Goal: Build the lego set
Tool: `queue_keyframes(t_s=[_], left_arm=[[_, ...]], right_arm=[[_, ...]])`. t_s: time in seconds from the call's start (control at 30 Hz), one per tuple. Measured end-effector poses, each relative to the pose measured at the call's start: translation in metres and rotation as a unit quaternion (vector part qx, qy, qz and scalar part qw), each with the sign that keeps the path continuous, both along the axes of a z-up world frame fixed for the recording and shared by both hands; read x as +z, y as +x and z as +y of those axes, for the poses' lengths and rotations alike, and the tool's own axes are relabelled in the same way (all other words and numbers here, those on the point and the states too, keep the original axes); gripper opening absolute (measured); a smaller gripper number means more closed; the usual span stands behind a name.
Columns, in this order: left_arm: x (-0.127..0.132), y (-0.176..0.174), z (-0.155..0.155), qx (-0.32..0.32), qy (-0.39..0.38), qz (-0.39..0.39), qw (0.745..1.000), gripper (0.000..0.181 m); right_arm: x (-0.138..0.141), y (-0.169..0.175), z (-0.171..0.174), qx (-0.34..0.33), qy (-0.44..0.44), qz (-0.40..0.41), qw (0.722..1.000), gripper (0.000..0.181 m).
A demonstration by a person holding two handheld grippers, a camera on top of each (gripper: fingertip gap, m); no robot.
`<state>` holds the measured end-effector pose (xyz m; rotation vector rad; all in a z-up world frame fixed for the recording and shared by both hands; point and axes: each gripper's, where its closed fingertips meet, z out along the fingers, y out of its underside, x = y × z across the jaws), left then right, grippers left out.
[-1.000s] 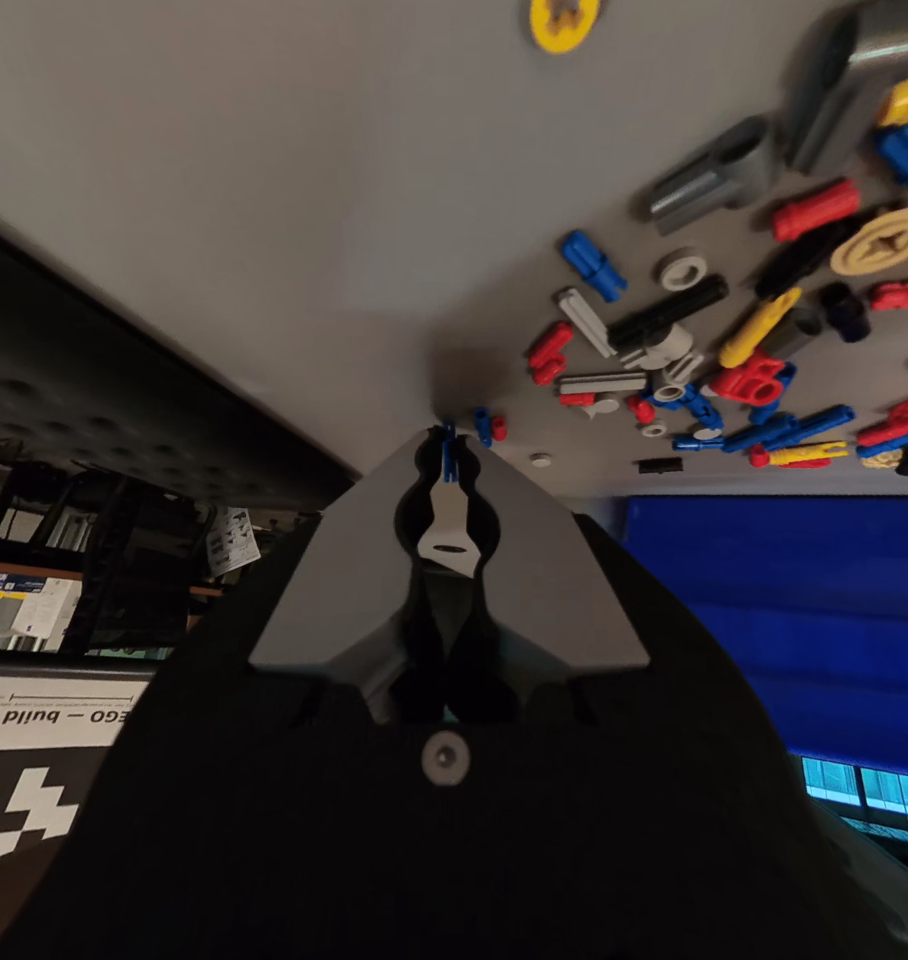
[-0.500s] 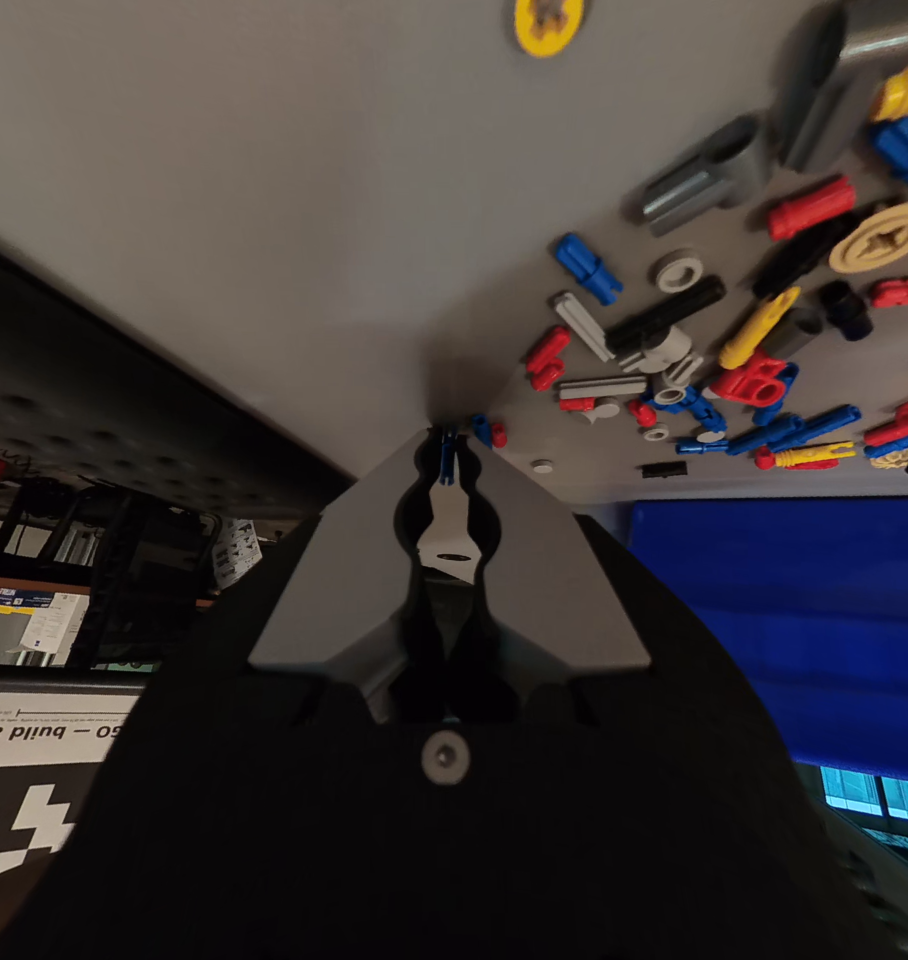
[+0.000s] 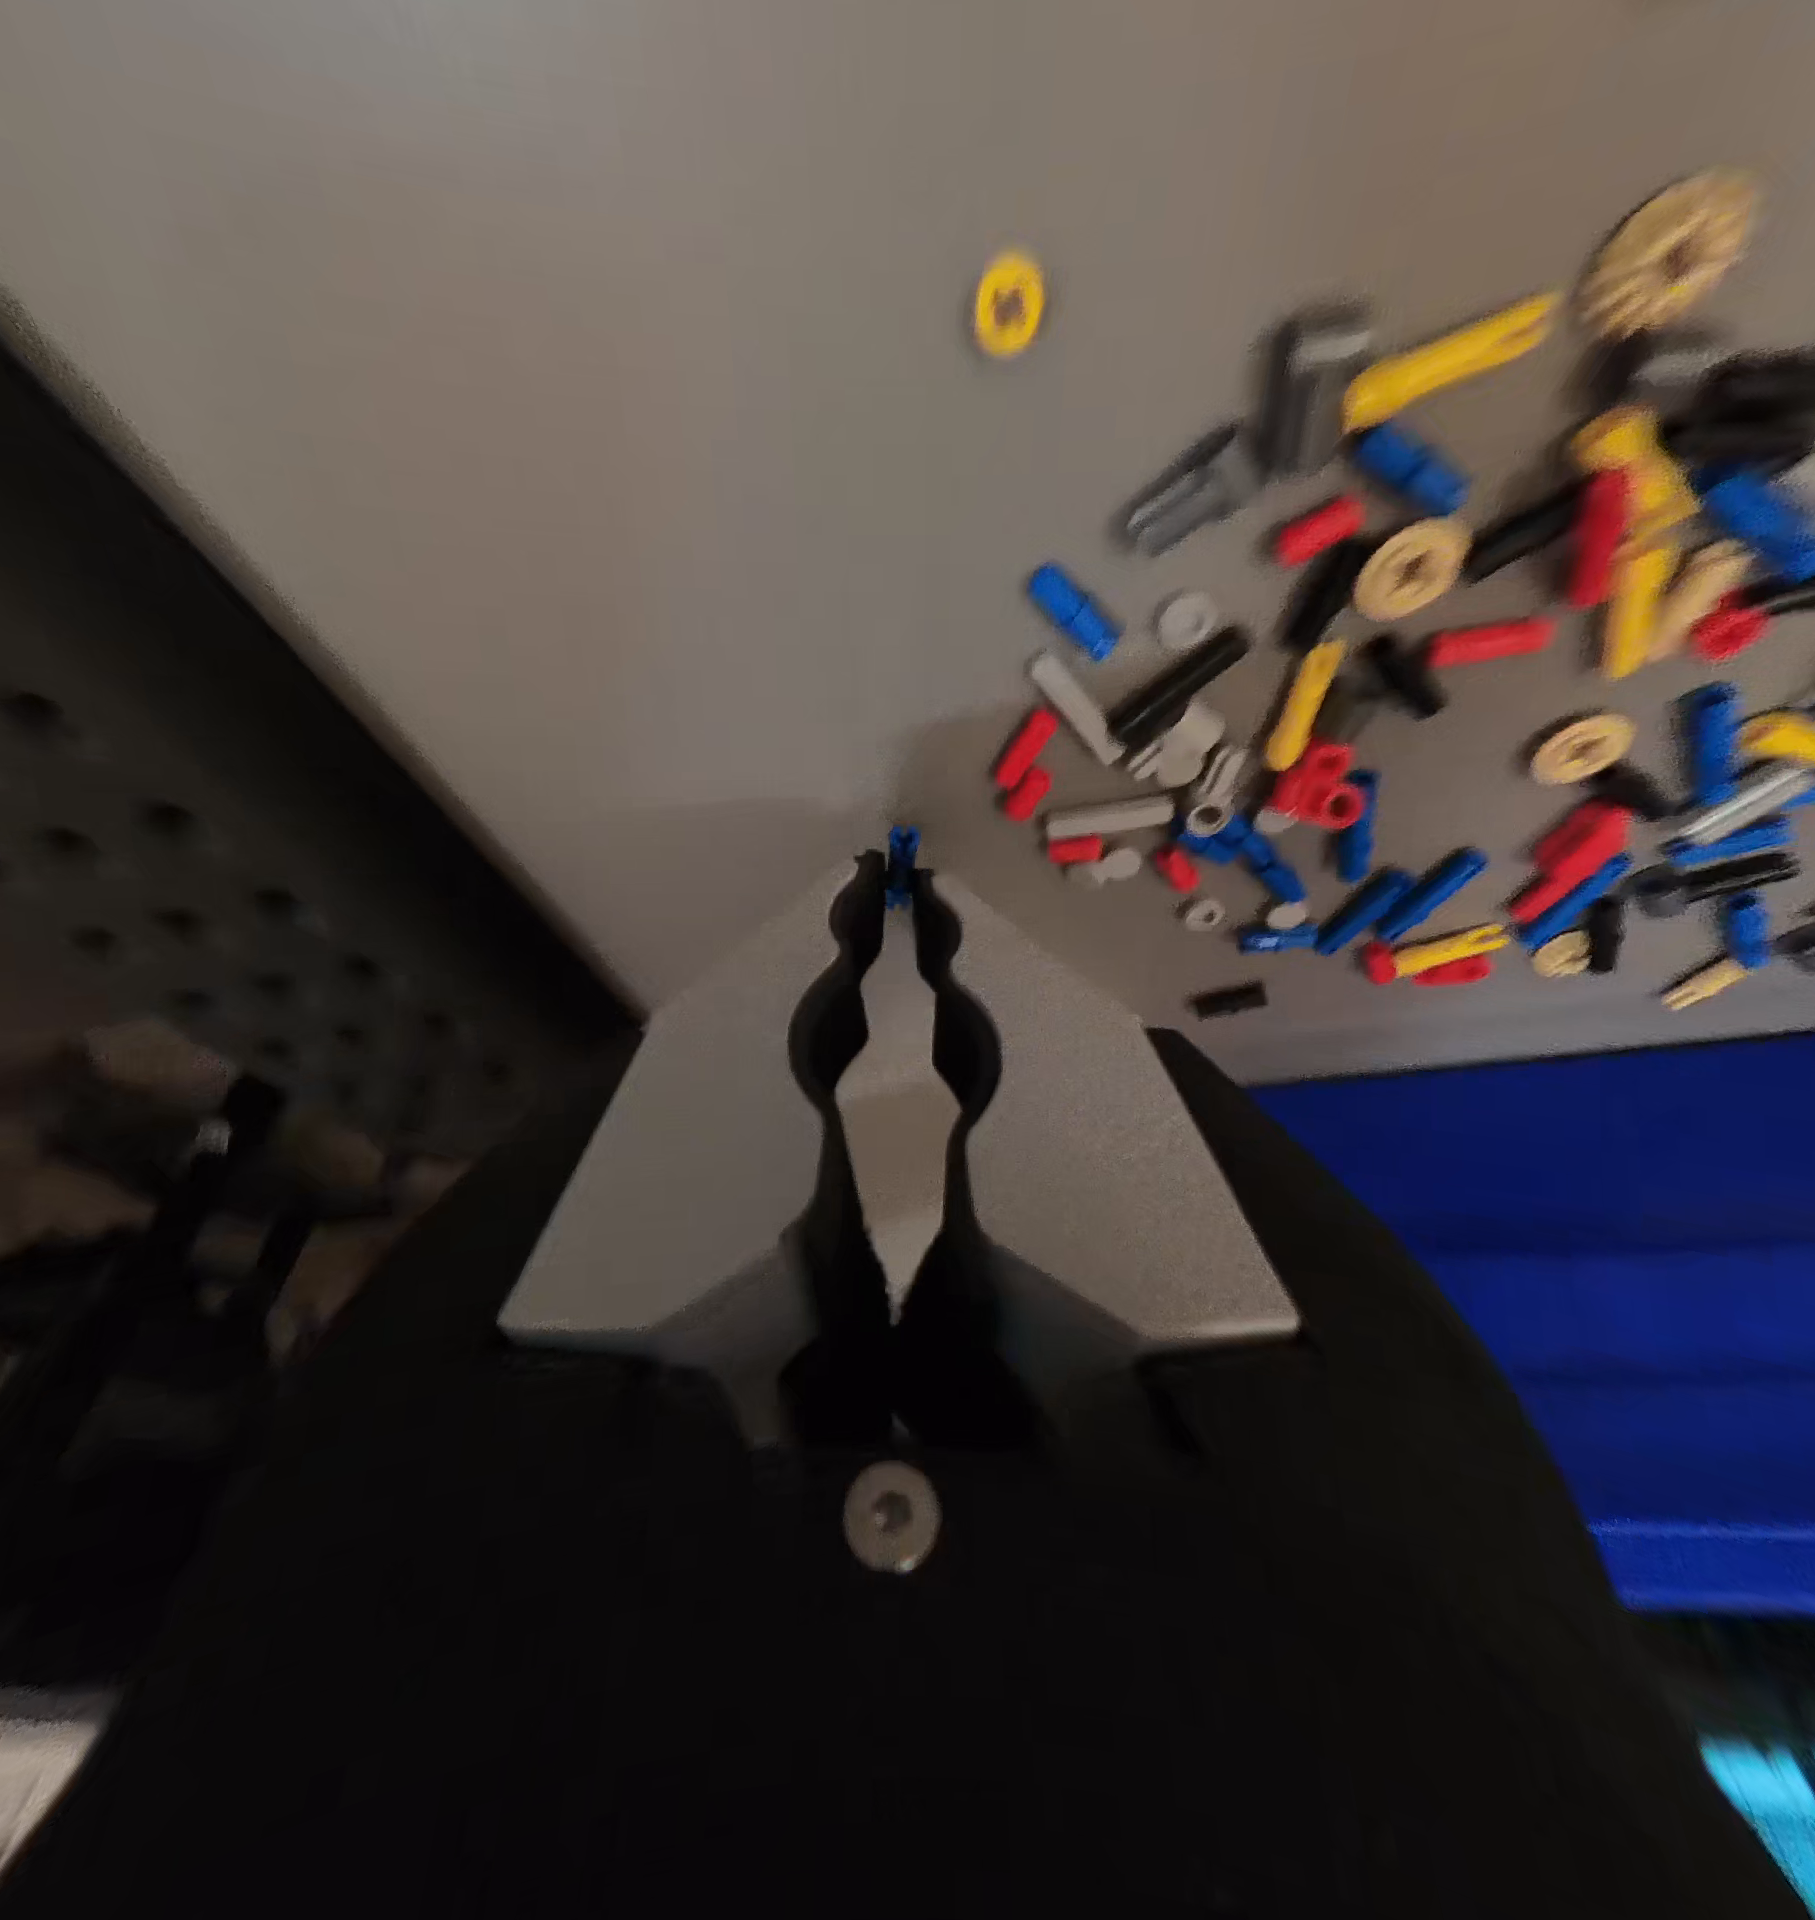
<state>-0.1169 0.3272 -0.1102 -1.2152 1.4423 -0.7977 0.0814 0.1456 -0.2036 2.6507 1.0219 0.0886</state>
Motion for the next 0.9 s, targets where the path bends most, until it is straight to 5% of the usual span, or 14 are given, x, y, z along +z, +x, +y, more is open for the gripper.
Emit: queue_keyframes(t_s=[0.1,0.3,0.9], left_arm=[[0.001,0.0,0.0,0.0,0.001,-0.002,1.0,0.007],[0.0,0.001,-0.002,-0.004,0.001,0.0,1.0,0.006],[-0.005,0.002,-0.001,-0.001,0.007,0.011,1.0,0.006]], right_arm=[[0.006,-0.025,0.027,-0.018,0.148,0.099,0.984,0.004],[0.01,-0.063,0.045,-0.059,0.373,0.265,0.887,0.005],[-0.007,-0.072,0.048,-0.067,0.43,0.314,0.844,0.004]])
